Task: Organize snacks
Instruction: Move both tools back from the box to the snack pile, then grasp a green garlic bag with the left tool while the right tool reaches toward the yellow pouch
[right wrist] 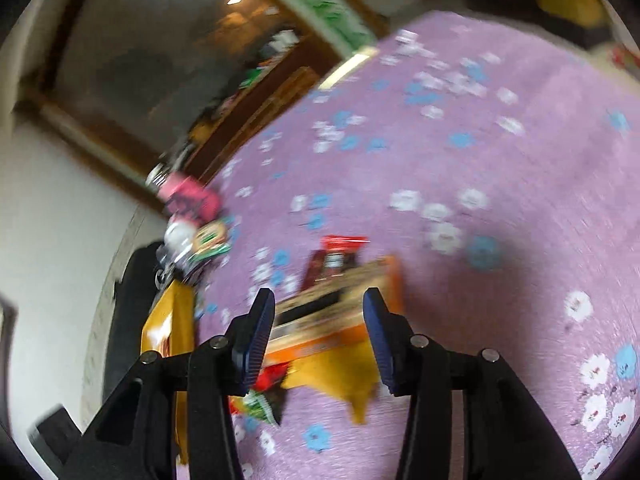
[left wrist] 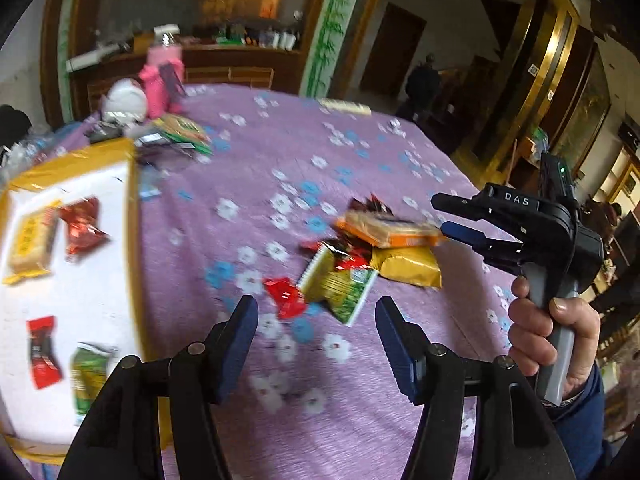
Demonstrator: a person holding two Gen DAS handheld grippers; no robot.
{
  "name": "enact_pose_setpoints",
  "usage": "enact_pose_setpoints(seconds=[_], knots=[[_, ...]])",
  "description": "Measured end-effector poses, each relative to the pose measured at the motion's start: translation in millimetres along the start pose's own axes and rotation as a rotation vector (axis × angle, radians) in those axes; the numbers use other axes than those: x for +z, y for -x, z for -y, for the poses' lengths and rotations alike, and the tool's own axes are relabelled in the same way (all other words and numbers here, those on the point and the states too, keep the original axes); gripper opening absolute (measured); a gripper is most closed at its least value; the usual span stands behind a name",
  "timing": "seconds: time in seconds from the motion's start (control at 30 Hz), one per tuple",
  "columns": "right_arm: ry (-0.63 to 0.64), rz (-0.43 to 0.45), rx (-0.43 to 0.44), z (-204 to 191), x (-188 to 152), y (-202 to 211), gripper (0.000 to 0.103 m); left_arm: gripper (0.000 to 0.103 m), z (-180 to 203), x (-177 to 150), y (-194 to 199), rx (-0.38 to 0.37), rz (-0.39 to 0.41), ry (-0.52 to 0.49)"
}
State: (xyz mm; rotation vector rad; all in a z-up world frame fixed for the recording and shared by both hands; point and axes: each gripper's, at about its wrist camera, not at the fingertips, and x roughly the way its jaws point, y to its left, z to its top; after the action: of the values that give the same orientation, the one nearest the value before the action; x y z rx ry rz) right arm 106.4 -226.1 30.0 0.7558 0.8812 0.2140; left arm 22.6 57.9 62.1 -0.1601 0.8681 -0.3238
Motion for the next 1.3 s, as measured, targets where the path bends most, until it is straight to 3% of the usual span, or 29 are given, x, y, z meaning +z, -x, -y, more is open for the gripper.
enact_pose_setpoints(seconds=[0.3, 0.4, 0.47, 0.63, 0.77, 0.83, 0.9, 0.93, 1.03, 1.3], knots=[[-0.050, -0.008, 0.017, 8, -2, 4, 0.045, 0.064, 3, 2, -20, -0.015, -0.059, 0.014], [-0.059, -0.009, 0.014, 9, -1, 3, 0.045, 0.075, 15, 8, -31, -0.018, -0.070, -0.023], [-0.063, -0.016, 0.018, 10, -2, 2, 0.045, 0.079, 24, 10, -41, -0.001, -0.080, -0.050], [-0.067, -0.025, 0.018, 10, -1, 1, 0.045, 0.079, 33, 13, -73, 0.062, -0.125, -0.085], [-0.055, -0.031, 0.006, 8, -2, -1, 0.045, 0.080, 39, 13, -83, 0.138, -0.086, -0.151], [-0.056, -0.031, -0.006, 9, -2, -3, 0.045, 0.080, 39, 13, -87, 0.130, -0.072, -0.160], [-0.057, -0.037, -0.017, 10, -3, -5, 0.045, 0.073, 37, 10, -94, 0.119, -0.080, -0.161], [-0.056, -0.041, -0.021, 10, -4, -6, 0.045, 0.060, 36, 10, -97, 0.123, -0.081, -0.165], [-0.041, -0.060, -0.022, 8, -6, -12, 0.047, 0.050, 33, 10, -97, 0.112, -0.069, -0.159], [0.134, -0.115, -0.082, -15, -19, -31, 0.056, 0.045, 21, 15, -79, 0.042, -0.032, -0.106]])
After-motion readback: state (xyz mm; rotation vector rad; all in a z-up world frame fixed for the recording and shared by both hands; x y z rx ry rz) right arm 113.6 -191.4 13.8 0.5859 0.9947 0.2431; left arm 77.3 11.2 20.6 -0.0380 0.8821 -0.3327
